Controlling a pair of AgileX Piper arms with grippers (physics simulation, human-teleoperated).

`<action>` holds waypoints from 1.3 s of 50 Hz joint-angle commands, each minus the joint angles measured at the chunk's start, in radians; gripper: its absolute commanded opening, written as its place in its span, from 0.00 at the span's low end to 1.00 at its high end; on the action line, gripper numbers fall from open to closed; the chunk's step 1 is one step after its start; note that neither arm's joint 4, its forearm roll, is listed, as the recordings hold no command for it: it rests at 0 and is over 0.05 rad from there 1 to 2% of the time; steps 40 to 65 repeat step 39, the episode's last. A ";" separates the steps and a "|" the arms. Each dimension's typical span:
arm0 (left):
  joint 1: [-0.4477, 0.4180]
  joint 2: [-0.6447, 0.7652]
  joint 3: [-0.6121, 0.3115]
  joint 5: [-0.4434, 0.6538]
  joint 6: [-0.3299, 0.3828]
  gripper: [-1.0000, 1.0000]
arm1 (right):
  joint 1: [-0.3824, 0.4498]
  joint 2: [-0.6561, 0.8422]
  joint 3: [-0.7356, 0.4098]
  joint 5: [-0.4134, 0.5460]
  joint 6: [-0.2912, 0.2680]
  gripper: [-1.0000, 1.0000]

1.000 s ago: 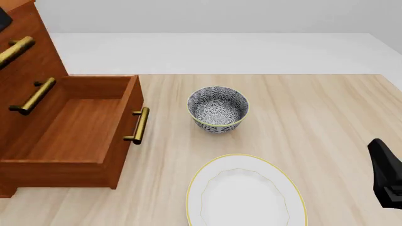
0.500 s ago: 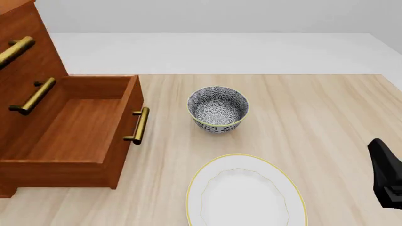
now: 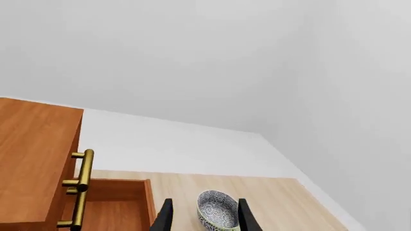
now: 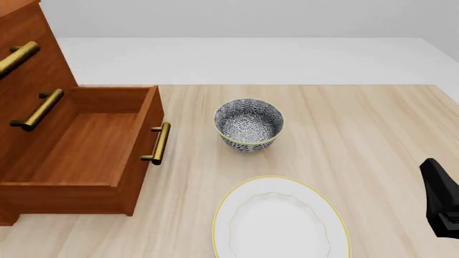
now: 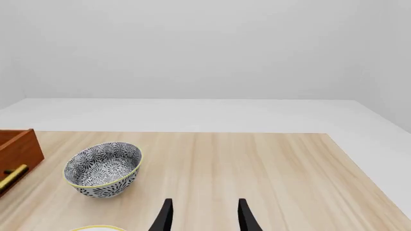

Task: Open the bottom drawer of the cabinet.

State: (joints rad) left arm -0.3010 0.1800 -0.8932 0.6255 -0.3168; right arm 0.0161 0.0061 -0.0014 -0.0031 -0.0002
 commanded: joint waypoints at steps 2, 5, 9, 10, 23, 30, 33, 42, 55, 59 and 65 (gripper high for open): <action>-0.020 -0.074 -0.061 0.081 0.013 1.00 | 0.000 0.000 0.000 0.000 0.000 1.00; -0.033 -0.083 -0.072 0.086 0.018 1.00 | 0.000 0.000 0.000 0.000 0.000 1.00; -0.058 -0.104 -0.093 0.097 0.024 1.00 | 0.000 0.000 0.000 0.000 0.000 1.00; -0.051 -0.105 -0.093 0.098 0.023 1.00 | 0.000 0.000 0.000 0.000 0.000 1.00; -0.029 -0.161 -0.126 0.120 0.011 1.00 | 0.000 0.000 0.000 0.000 0.000 1.00; -0.032 -0.174 -0.153 0.133 0.015 1.00 | 0.000 0.000 0.000 0.000 0.000 1.00; -0.028 -0.179 -0.169 0.131 0.011 1.00 | 0.000 0.000 0.000 0.000 0.000 1.00; -0.024 -0.180 -0.198 0.134 0.008 1.00 | 0.000 0.000 0.000 0.000 0.000 1.00; -0.024 -0.180 -0.198 0.134 0.008 1.00 | 0.000 0.000 0.000 0.000 0.000 1.00; -0.024 -0.180 -0.198 0.134 0.008 1.00 | 0.000 0.000 0.000 0.000 0.000 1.00; -0.024 -0.180 -0.198 0.134 0.008 1.00 | 0.000 0.000 0.000 0.000 0.000 1.00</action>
